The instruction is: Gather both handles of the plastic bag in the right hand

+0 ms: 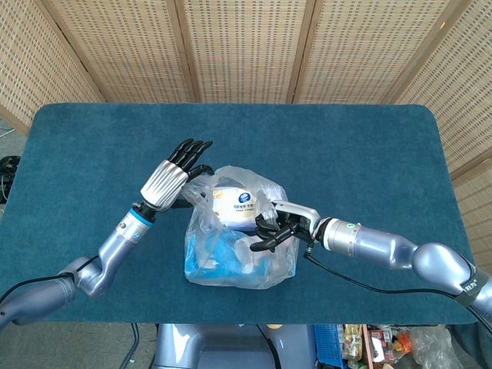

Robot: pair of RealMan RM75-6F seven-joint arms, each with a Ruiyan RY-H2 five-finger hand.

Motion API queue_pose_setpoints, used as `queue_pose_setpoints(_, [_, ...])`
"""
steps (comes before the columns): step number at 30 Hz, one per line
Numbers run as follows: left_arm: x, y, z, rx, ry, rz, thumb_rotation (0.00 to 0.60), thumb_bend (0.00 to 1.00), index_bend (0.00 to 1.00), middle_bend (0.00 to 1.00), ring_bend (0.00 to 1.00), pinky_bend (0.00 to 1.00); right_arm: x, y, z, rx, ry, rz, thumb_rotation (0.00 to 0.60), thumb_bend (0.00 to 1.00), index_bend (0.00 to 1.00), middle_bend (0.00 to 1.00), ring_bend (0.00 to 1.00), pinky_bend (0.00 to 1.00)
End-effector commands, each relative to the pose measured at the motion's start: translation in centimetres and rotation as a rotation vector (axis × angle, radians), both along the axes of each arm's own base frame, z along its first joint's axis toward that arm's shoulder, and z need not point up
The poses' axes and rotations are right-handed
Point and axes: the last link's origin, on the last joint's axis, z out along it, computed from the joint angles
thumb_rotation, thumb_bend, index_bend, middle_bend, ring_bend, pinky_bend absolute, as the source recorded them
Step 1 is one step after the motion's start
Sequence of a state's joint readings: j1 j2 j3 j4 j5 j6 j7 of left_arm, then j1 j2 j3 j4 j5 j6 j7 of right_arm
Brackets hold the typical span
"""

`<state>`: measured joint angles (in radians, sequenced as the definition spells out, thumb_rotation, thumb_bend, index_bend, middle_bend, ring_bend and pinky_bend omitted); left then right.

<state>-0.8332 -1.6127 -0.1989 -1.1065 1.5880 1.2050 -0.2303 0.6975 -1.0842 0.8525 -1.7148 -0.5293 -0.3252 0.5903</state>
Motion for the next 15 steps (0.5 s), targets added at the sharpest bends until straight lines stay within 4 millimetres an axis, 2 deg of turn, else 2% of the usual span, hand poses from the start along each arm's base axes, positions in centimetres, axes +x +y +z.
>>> queue_pose_setpoints(1, [0.3, -0.3, 0.5, -0.010, -0.007, -0.016, 0.600, 0.32, 0.37, 0.00, 0.00, 0.00, 0.0, 0.0, 0.0, 0.000, 0.001, 0.000, 0.600, 0.00, 0.88, 0.85, 0.76, 0.65])
queue_pose_setpoints(6, [1.3, -0.9, 0.8, -0.039, -0.057, -0.030, 0.600, 0.32, 0.38, 0.00, 0.00, 0.00, 0.0, 0.2, -0.2, 0.003, 0.007, 0.004, 0.600, 0.00, 0.88, 0.85, 0.76, 0.65])
queue_pose_setpoints(15, [2.9, -1.1, 0.8, -0.062, -0.177, -0.011, 0.600, 0.32, 0.46, 0.00, 0.00, 0.00, 0.3, 0.4, -0.1, 0.001, 0.010, 0.013, 0.600, 0.00, 0.88, 0.85, 0.76, 0.65])
